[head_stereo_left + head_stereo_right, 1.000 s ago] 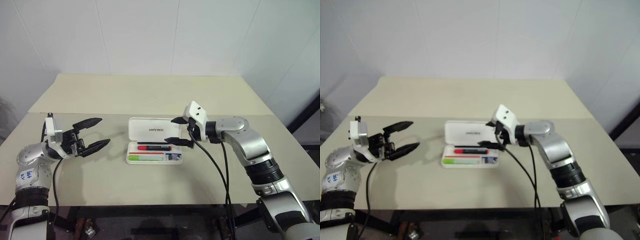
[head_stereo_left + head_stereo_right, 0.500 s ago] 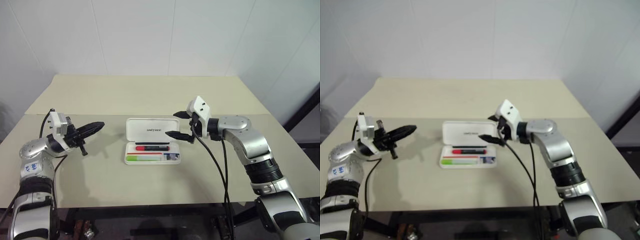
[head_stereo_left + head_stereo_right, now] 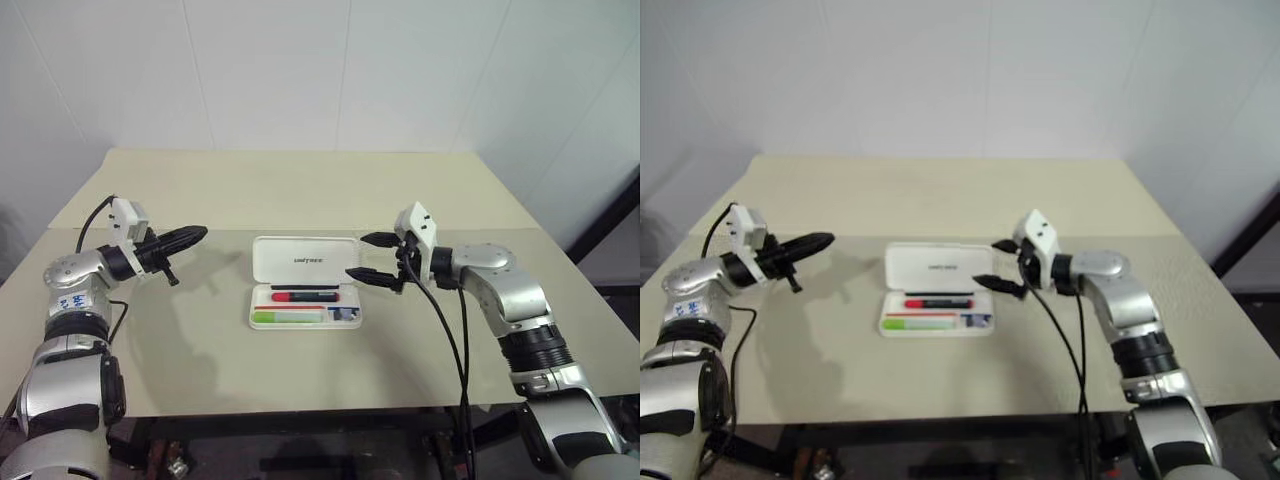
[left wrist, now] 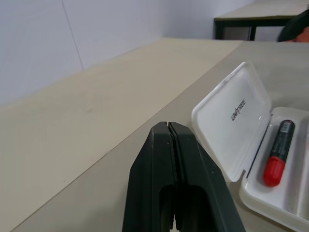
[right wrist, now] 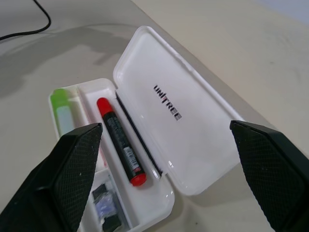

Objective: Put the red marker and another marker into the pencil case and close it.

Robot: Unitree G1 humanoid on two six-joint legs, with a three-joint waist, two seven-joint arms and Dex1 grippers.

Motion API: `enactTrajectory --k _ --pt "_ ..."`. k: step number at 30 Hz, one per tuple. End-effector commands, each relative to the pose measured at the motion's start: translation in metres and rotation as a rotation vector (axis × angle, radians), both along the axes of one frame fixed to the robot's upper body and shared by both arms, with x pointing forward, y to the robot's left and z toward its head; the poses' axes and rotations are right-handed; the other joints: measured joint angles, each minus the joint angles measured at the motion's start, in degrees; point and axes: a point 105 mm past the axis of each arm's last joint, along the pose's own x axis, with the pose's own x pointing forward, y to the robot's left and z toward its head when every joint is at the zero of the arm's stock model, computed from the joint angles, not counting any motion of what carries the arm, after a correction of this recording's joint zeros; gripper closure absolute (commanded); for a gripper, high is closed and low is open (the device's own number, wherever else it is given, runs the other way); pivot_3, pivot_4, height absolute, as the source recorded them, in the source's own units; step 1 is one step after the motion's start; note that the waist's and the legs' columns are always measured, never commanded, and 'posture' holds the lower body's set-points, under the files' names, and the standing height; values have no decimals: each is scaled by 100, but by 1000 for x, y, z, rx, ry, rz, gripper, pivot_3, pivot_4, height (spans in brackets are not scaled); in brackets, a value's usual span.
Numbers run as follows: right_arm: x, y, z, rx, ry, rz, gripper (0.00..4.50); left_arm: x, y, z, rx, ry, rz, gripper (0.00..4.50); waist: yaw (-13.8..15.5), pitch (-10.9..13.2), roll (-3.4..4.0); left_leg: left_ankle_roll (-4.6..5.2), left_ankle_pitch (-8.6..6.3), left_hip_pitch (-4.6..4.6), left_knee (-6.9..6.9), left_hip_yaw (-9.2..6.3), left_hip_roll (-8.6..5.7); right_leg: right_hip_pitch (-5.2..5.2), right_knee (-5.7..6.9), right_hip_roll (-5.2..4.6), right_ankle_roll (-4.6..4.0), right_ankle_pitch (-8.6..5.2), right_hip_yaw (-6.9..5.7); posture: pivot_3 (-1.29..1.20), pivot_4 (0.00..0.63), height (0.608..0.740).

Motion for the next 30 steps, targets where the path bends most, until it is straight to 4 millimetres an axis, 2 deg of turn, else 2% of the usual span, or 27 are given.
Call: enactTrajectory --k 1,7,11,16,17,18,19,20,24,30 --pt "1 -7 16 58 -60 -34 0 8 1 14 18 -24 38 4485 1 0 0 0 0 1 0 0 0 0 1 0 0 0 0 0 0 740" --pt "2 -18 26 203 -132 -116 0 21 -3 16 -15 18 103 4485 26 -3 -4 -1 1 1 1 -2 -1 2 1 0 1 0 0 0 0 740" --pt "-5 -19 14 184 -112 -123 0 27 -13 12 -42 88 93 4485 25 -4 -3 -1 1 2 1 -4 -2 8 -3 0 2 1 0 0 0 740" --pt "-10 -19 15 192 -123 -136 0 28 -29 6 -65 173 20 4485 23 -4 -3 -1 1 3 1 -5 -3 9 -2 0 3 2 0 0 0 740" --pt "-12 -20 14 190 -124 -141 0 28 -33 4 -69 191 0 4485 29 58 -15 -1 1 4 1 -6 -3 10 -2 0 3 2 0 0 150 740" --pt "-13 -21 14 188 -124 -147 0 28 -37 2 -74 213 -18 4485 40 214 -33 1 -1 1 1 -6 -3 9 -4 0 1 1 0 0 150 740" --pt "-14 -22 13 186 -123 -152 0 28 -40 1 -79 232 -32 4485 32 274 -29 6 -10 39 12 -3 -3 56 -17 -4 -12 -11 -1 0 150 740" --pt "-16 -23 12 185 -122 -157 0 28 -43 0 -80 245 -45 4485 41 287 -9 8 10 45 -11 -5 5 55 -63 -1 -38 7 -6 0 150 740" --pt "-22 -25 10 180 -121 -175 0 25 -53 -8 -58 297 -97 4485 63 319 40 13 7 18 -6 -14 1 25 -11 6 -12 15 5 0 150 740" --pt "-30 -28 11 191 -124 -201 0 30 -59 -15 -41 322 -71 4485 113 326 48 18 3 7 -7 -18 2 18 -16 10 -6 3 5 0 150 740"
